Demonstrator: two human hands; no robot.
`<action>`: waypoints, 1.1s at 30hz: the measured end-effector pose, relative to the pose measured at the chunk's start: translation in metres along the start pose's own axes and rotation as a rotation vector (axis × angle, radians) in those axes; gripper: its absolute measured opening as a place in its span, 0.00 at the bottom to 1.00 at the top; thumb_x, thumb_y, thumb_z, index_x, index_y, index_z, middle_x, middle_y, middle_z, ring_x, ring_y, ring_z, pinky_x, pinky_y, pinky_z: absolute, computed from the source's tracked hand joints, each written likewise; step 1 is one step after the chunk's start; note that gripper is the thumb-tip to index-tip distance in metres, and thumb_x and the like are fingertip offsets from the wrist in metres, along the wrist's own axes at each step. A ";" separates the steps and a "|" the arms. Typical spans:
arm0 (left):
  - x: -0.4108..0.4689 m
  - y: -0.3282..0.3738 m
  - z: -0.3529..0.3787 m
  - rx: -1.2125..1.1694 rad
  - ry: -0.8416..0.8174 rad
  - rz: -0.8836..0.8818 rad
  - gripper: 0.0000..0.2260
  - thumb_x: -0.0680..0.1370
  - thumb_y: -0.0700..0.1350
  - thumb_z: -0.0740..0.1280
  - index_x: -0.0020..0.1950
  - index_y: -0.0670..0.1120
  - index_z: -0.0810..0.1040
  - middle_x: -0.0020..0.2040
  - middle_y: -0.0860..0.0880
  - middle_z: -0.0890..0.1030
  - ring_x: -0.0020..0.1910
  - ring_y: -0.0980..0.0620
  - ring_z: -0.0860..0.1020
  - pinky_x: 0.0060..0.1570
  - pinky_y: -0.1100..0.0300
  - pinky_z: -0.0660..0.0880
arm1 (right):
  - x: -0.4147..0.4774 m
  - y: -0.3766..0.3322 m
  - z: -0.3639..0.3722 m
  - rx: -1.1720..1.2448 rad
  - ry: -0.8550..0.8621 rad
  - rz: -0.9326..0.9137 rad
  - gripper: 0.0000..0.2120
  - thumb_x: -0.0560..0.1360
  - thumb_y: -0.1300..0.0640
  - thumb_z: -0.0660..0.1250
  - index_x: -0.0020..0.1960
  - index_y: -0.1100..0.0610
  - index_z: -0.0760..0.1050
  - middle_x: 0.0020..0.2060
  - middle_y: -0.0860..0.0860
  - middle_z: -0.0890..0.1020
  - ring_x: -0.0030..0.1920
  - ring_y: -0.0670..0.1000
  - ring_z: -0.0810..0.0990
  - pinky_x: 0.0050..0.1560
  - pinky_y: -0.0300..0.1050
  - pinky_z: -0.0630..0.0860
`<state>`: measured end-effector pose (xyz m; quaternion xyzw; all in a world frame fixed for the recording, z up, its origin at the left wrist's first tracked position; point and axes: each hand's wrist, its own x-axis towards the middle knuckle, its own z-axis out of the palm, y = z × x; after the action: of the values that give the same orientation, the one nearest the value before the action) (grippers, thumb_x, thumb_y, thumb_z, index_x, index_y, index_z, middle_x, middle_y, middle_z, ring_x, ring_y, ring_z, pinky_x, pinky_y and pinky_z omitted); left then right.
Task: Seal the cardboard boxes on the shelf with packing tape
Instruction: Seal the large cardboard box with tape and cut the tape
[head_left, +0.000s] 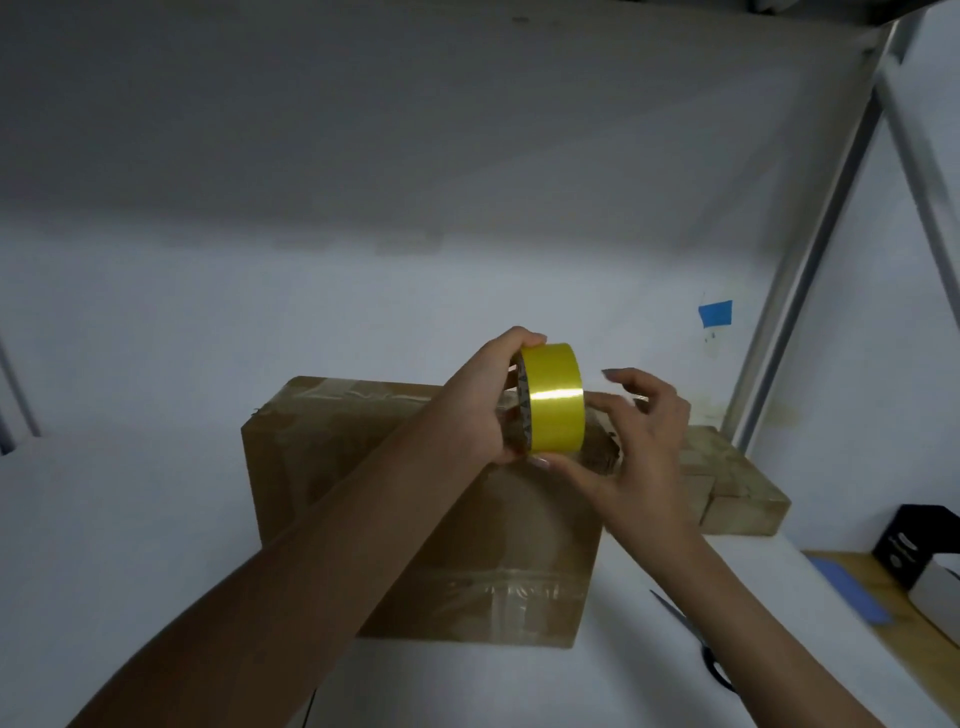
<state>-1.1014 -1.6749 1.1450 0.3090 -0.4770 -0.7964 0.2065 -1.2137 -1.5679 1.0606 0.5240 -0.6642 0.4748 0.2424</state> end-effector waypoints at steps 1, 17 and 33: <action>0.001 0.003 0.002 -0.001 -0.002 -0.011 0.16 0.72 0.54 0.73 0.57 0.49 0.80 0.59 0.47 0.81 0.52 0.44 0.79 0.44 0.51 0.76 | 0.001 -0.003 -0.001 -0.046 -0.003 -0.038 0.26 0.67 0.31 0.67 0.54 0.48 0.79 0.64 0.47 0.69 0.65 0.46 0.61 0.60 0.30 0.62; 0.021 0.045 0.020 0.101 0.061 0.019 0.05 0.80 0.42 0.68 0.45 0.47 0.81 0.41 0.47 0.82 0.41 0.49 0.79 0.50 0.52 0.76 | 0.009 -0.027 -0.026 0.104 -0.147 0.004 0.19 0.75 0.41 0.65 0.53 0.56 0.80 0.43 0.47 0.83 0.40 0.41 0.78 0.40 0.27 0.70; 0.069 0.049 0.042 -0.116 0.024 0.017 0.11 0.79 0.30 0.64 0.46 0.46 0.77 0.58 0.46 0.84 0.34 0.53 0.81 0.38 0.64 0.72 | 0.007 -0.069 -0.049 0.343 -0.345 0.718 0.15 0.75 0.47 0.70 0.36 0.58 0.79 0.28 0.50 0.84 0.28 0.40 0.80 0.31 0.33 0.74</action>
<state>-1.1793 -1.7139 1.1830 0.3020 -0.4301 -0.8173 0.2364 -1.1605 -1.5278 1.1130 0.3640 -0.7467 0.5379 -0.1433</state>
